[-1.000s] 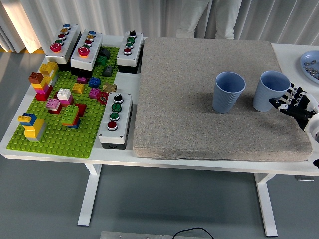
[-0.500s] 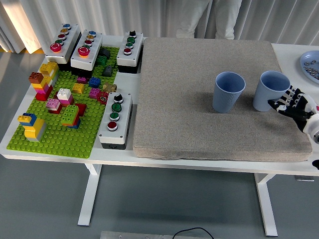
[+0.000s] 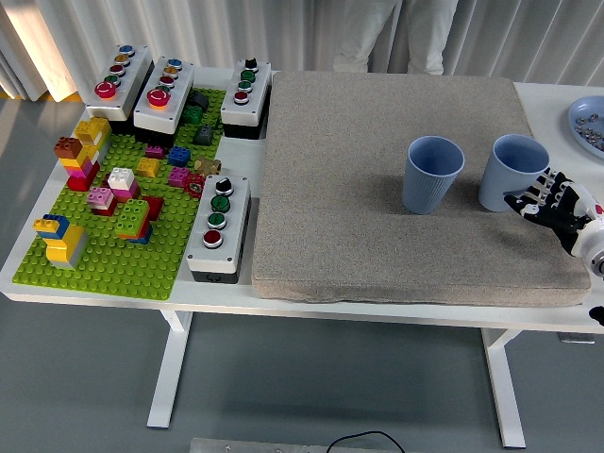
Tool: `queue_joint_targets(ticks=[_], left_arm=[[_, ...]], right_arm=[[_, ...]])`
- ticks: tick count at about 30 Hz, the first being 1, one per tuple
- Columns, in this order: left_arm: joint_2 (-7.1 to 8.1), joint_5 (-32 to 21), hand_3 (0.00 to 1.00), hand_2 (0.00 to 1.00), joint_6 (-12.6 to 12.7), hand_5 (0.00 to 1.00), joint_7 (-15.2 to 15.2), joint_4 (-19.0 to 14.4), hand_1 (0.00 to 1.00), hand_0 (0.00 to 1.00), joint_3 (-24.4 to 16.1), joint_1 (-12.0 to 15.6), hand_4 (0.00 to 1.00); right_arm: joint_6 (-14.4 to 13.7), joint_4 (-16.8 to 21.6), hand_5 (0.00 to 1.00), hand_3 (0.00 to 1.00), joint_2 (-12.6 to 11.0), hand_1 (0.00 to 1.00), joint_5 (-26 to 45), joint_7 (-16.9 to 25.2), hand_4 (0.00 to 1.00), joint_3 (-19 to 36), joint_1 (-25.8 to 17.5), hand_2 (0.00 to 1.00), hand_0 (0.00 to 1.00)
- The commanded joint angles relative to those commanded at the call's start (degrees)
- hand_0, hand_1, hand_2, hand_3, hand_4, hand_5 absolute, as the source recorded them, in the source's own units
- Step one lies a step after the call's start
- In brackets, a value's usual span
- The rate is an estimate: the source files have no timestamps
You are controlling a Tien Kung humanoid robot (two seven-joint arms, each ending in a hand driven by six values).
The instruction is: Pick cup pour cup place
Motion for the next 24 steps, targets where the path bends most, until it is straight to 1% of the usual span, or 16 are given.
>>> queue_joint_targets(ticks=[11,24], left_arm=[[0.00,-0.2,0.654,0.829,0.0,0.948,-0.1,0.0,0.769,0.738,0.0,-0.1,0.518],[-0.01,-0.1,0.654,0.828,0.0,0.946,-0.1,0.0,0.768,0.738,0.0,-0.2,0.517]], right_arm=[[-0.2,1.2,0.196,0.915,0.1,0.882,-0.4,-0.4,0.817,0.0,0.1,0.929,0.904],[-0.6,1.2,0.197,0.915,0.4,0.883,-0.2,-0.4,0.817,-0.4,0.5,0.929,0.906]])
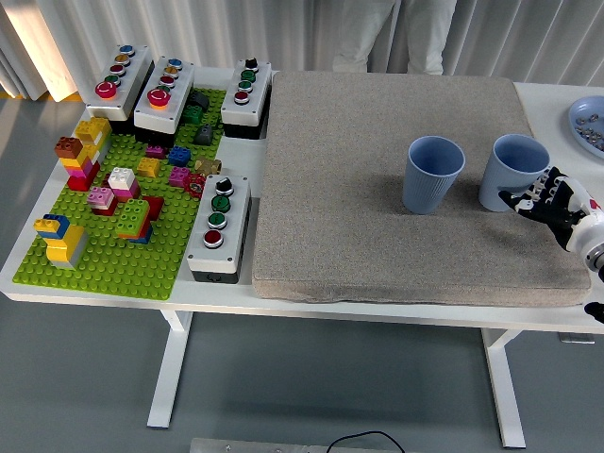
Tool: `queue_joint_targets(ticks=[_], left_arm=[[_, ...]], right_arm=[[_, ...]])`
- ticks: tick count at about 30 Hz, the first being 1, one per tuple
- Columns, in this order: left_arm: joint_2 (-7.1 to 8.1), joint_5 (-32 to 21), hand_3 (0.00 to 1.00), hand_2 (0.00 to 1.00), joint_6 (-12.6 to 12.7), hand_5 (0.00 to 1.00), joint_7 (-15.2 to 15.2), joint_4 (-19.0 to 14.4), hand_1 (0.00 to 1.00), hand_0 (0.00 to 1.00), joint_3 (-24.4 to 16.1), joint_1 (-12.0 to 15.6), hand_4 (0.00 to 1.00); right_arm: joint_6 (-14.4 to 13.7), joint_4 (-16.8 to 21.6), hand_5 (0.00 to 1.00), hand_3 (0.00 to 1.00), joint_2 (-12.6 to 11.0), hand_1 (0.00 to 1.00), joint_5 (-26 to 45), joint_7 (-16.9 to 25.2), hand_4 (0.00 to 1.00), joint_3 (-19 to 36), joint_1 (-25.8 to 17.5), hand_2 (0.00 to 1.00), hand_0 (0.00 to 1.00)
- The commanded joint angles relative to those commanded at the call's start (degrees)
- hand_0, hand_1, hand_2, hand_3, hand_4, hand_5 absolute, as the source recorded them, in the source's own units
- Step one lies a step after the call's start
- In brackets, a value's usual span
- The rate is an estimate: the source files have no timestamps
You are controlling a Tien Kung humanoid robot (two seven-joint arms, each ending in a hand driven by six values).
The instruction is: Pick cup pour cup place
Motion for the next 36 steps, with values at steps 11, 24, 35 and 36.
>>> queue_joint_targets(ticks=[11,24,35,36], left_arm=[[0.00,0.1,0.653,0.828,0.0,0.946,0.0,0.0,0.769,0.738,0.0,-0.1,0.517],[0.03,0.2,0.654,0.829,0.0,0.946,0.0,0.0,0.769,0.738,-0.1,-0.2,0.518],[0.06,0.8,0.654,0.829,0.0,0.946,0.1,0.0,0.769,0.738,-0.4,-0.1,0.518],[0.06,0.9,0.654,0.829,0.0,0.946,0.1,0.0,0.769,0.738,-0.5,-0.1,0.518]], right_arm=[[0.0,-0.4,0.196,0.914,0.3,0.883,0.3,0.0,0.814,-0.7,0.6,0.929,0.905],[-0.1,-0.9,0.198,0.913,0.4,0.883,0.6,0.1,0.814,-0.8,1.0,0.930,0.905],[0.0,-1.1,0.198,0.913,0.5,0.883,0.9,0.2,0.813,-1.2,1.3,0.928,0.906],[0.1,-1.1,0.198,0.913,0.5,0.883,0.9,0.2,0.813,-1.2,1.3,0.928,0.906]])
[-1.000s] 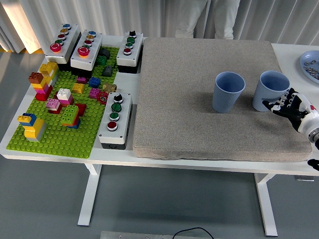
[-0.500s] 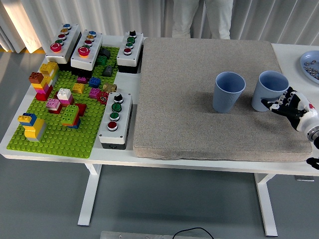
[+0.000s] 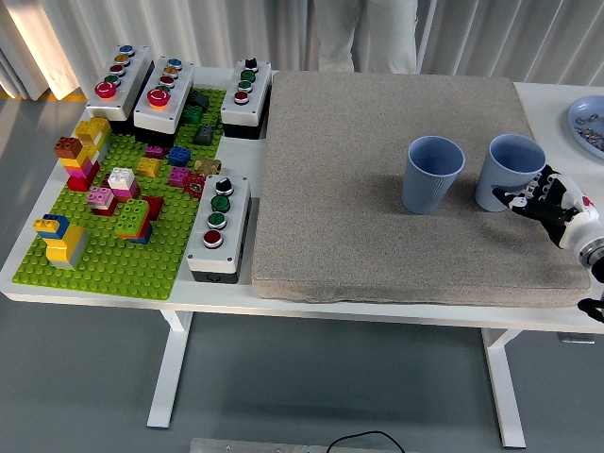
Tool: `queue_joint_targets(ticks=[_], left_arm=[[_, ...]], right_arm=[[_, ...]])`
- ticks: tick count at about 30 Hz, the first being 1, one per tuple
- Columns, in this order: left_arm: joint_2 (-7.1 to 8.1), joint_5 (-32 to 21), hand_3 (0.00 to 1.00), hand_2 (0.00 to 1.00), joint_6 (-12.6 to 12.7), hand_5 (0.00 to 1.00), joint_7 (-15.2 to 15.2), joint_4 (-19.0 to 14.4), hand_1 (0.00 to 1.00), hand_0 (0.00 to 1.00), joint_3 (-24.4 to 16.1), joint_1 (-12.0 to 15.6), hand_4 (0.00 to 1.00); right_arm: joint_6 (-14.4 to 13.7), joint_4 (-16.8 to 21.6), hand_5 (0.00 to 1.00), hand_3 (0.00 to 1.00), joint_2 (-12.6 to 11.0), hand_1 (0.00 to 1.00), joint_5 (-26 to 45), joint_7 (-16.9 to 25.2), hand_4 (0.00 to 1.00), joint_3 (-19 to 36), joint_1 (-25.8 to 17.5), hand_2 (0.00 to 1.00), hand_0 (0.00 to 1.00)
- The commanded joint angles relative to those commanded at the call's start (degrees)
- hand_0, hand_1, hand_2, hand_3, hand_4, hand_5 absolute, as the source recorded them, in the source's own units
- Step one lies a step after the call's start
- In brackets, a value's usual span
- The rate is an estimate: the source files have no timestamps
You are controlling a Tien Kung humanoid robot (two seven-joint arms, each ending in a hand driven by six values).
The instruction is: Pick cup pour cup place
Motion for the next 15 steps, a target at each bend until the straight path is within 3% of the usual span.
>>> queue_joint_targets(ticks=[15], left_arm=[[0.04,0.4,0.654,0.829,0.0,0.944,0.0,0.0,0.770,0.738,-0.4,-0.1,0.518]], right_arm=[[0.0,-0.7,0.199,0.911,0.0,0.882,0.4,0.1,0.813,-0.5,0.8,0.929,0.905]])
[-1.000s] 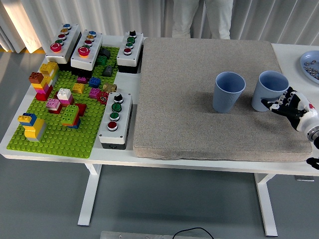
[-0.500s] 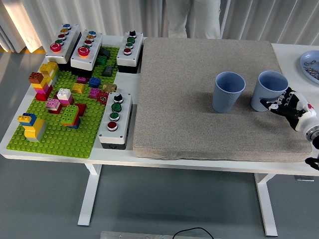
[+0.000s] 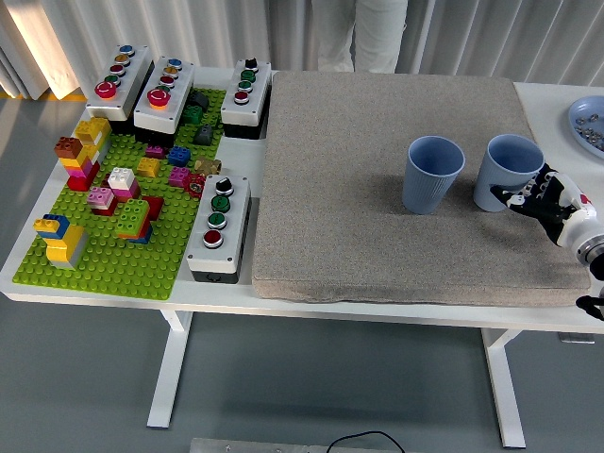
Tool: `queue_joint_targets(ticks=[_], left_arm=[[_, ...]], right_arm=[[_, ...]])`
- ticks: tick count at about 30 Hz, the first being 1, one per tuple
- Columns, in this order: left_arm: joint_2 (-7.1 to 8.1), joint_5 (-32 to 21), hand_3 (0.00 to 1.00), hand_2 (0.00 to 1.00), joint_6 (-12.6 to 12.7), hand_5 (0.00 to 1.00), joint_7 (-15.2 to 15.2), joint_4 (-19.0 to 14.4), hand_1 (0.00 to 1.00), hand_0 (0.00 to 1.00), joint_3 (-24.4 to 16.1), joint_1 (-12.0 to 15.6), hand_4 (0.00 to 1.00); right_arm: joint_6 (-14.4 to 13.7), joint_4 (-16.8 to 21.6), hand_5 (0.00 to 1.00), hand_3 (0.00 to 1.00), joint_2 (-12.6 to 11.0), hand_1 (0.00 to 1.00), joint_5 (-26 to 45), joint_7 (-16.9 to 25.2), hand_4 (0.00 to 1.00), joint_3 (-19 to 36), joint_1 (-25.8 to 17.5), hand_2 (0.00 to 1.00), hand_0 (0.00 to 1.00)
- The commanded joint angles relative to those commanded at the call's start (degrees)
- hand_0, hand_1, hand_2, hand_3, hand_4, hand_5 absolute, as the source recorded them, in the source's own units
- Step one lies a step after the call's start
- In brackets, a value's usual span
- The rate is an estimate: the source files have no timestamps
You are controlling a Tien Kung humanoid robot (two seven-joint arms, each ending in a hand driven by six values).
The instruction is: Pick cup pour cup place
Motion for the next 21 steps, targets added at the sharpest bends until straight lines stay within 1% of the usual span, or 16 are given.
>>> queue_joint_targets(ticks=[1,2,4,6,7,8,13,14,19,21], left_arm=[[0.01,0.0,0.654,0.829,0.0,0.944,0.0,0.0,0.770,0.738,0.0,0.0,0.518],[0.01,0.1,0.653,0.828,0.0,0.948,0.0,0.0,0.770,0.737,0.0,-0.1,0.521],[0.01,0.1,0.653,0.828,0.0,0.948,0.0,0.0,0.770,0.737,-0.1,-0.1,0.521],[0.02,0.1,0.653,0.828,0.0,0.948,0.0,0.0,0.770,0.737,-0.1,-0.2,0.521],[0.02,0.1,0.653,0.828,0.0,0.948,0.0,0.0,0.770,0.737,-0.1,-0.2,0.521],[0.02,0.1,0.654,0.828,0.0,0.945,0.0,0.0,0.770,0.737,-0.1,-0.2,0.519],[0.01,0.1,0.654,0.828,0.0,0.945,0.0,0.0,0.770,0.737,-0.2,-0.2,0.519],[0.01,0.1,0.654,0.828,0.0,0.944,0.0,0.0,0.770,0.737,-0.2,-0.2,0.518],[0.01,0.2,0.654,0.828,0.0,0.944,0.0,0.0,0.770,0.737,-0.3,-0.2,0.518],[0.00,0.2,0.654,0.828,0.0,0.946,0.0,0.0,0.770,0.737,-0.3,-0.2,0.520]], right_arm=[[-0.1,-0.1,0.199,0.911,0.0,0.882,0.1,0.1,0.813,0.0,0.1,0.929,0.905],[-0.2,-0.2,0.195,0.884,0.0,0.874,0.2,0.1,0.812,-0.1,0.2,0.911,0.901],[-0.3,-0.5,0.195,0.884,0.0,0.874,0.5,0.2,0.812,-0.1,0.5,0.911,0.901],[-0.8,-0.6,0.195,0.884,0.0,0.874,0.6,0.3,0.812,-0.2,0.7,0.911,0.901],[-1.5,-0.7,0.195,0.884,0.0,0.874,1.0,0.8,0.812,-0.4,0.8,0.911,0.901],[-1.9,-0.6,0.140,0.762,0.0,0.771,1.3,1.1,0.781,-0.4,0.8,0.729,0.851],[-2.1,-0.2,0.140,0.762,0.2,0.771,1.3,1.0,0.781,-0.7,0.7,0.729,0.851],[-2.0,-0.3,0.129,0.709,0.3,0.715,1.4,1.0,0.771,-0.8,0.7,0.633,0.813],[-1.9,0.0,0.129,0.709,0.5,0.715,1.3,0.9,0.771,-0.8,0.4,0.633,0.813],[-2.0,0.1,0.143,0.694,0.6,0.705,1.3,0.9,0.777,-0.7,0.2,0.615,0.809]])
